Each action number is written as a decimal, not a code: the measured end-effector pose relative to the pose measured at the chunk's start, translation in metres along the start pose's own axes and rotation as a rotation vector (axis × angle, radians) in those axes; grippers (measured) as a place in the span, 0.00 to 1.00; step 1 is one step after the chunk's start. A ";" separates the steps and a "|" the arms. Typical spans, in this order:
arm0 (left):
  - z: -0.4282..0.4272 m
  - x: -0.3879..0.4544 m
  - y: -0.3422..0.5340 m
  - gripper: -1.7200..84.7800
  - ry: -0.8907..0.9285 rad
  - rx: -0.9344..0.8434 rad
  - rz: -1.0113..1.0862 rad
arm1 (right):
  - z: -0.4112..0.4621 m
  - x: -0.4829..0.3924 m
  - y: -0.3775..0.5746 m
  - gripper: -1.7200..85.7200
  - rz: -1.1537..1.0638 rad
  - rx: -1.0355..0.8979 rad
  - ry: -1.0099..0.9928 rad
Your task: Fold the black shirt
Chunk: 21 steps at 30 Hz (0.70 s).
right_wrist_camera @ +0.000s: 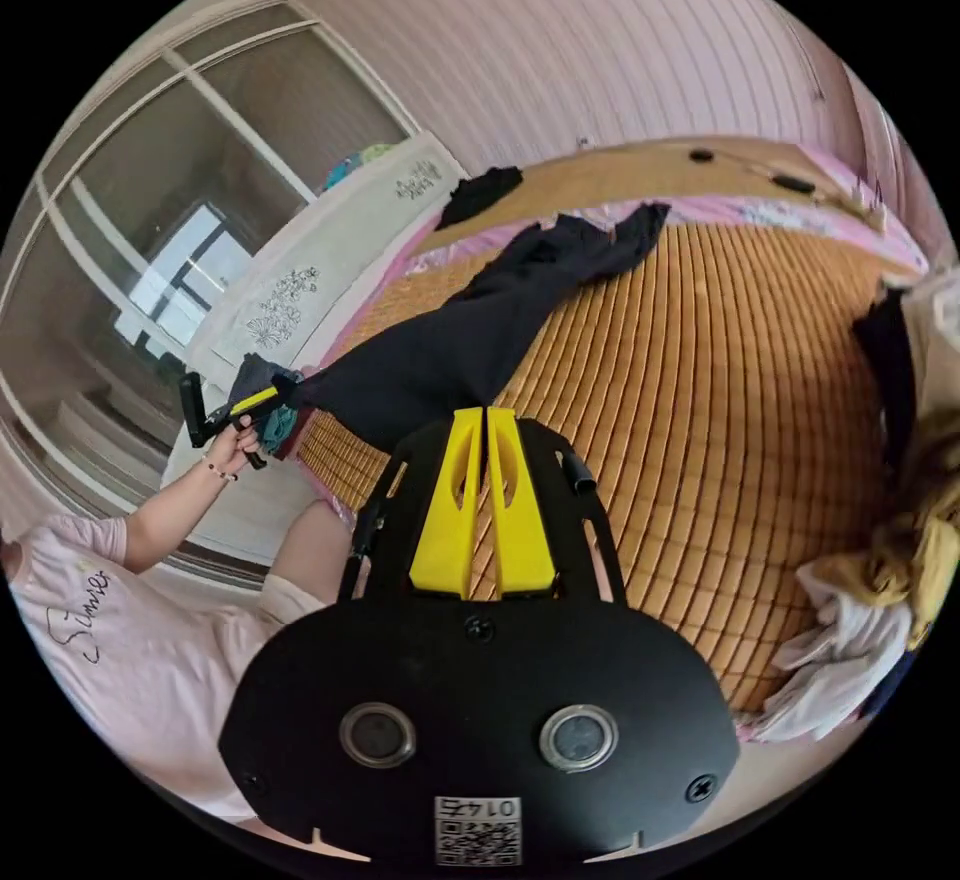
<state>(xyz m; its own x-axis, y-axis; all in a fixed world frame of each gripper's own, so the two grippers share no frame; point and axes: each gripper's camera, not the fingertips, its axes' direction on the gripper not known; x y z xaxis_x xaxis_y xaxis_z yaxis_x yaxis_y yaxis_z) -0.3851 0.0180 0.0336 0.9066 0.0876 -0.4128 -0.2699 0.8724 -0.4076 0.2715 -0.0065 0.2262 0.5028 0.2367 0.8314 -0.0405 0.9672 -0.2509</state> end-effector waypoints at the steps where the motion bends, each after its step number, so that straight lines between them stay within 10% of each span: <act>1: 0.009 -0.002 0.005 0.01 0.008 -0.029 -0.003 | 0.010 0.010 0.006 0.02 0.031 -0.021 -0.016; 21: 0.149 -0.050 -0.045 0.14 0.104 -0.362 -0.163 | 0.117 0.078 0.040 0.13 0.039 -0.310 0.355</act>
<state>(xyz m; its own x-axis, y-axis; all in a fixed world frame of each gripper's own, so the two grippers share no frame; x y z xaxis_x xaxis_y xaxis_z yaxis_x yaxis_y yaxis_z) -0.3701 0.0461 0.1936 0.9142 -0.1032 -0.3918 -0.2391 0.6433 -0.7273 0.2083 0.0618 0.3386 0.7722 0.1736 0.6113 0.1673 0.8725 -0.4591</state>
